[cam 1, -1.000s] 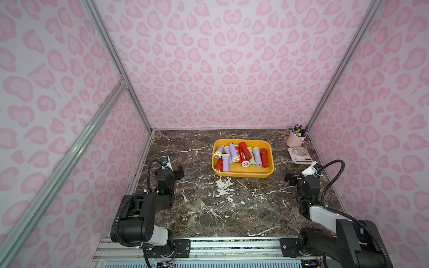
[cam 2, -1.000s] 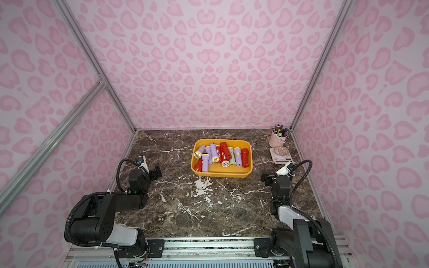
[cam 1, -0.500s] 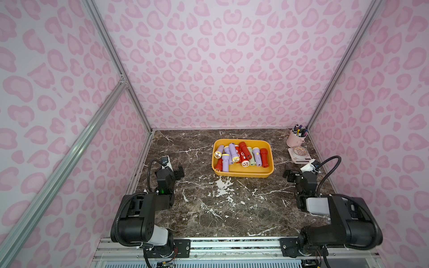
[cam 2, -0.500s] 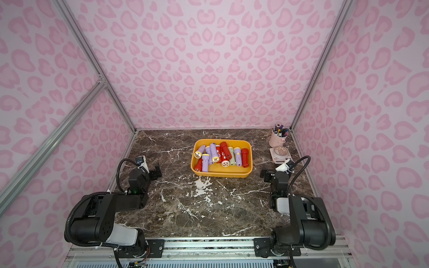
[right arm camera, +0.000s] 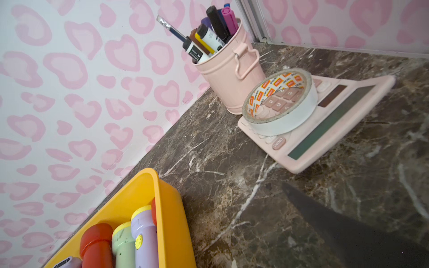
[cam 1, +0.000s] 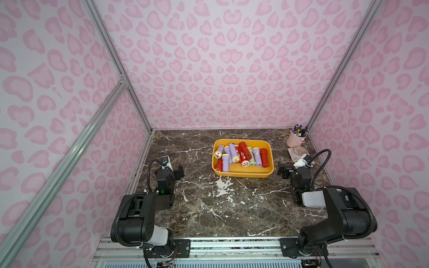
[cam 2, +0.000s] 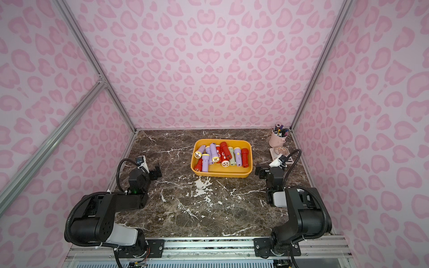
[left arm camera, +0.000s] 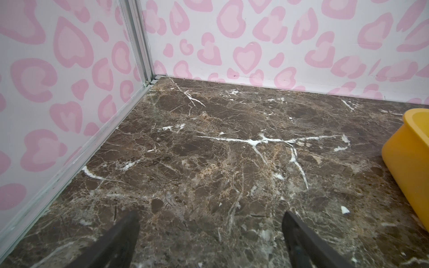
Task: Put the flashlights into the storage boxes
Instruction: Reset both arms
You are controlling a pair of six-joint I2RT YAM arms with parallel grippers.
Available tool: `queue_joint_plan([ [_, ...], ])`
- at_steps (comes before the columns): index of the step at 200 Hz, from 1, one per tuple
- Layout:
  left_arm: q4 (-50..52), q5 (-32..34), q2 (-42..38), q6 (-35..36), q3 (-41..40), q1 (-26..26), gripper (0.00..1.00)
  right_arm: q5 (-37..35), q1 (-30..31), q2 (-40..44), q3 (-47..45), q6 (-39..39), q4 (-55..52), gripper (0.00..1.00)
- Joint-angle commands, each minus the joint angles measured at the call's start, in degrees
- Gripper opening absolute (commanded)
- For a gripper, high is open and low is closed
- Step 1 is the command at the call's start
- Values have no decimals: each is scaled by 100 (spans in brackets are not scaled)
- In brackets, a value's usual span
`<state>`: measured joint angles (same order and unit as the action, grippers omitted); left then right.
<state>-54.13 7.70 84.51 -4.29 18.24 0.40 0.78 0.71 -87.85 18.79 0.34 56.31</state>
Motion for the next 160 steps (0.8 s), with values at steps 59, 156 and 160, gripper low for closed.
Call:
queue_joint_plan([
  [59, -274, -6, 0, 62, 30, 4, 97, -385, -7, -21, 156, 1, -279, 100],
  [156, -282, 16, 0, 84, 28, -10, 97, -427, 17, -21, 170, -16, -280, 100],
  [160, -282, 20, 3, 79, 27, -11, 97, -427, 17, -20, 174, -13, -279, 100],
])
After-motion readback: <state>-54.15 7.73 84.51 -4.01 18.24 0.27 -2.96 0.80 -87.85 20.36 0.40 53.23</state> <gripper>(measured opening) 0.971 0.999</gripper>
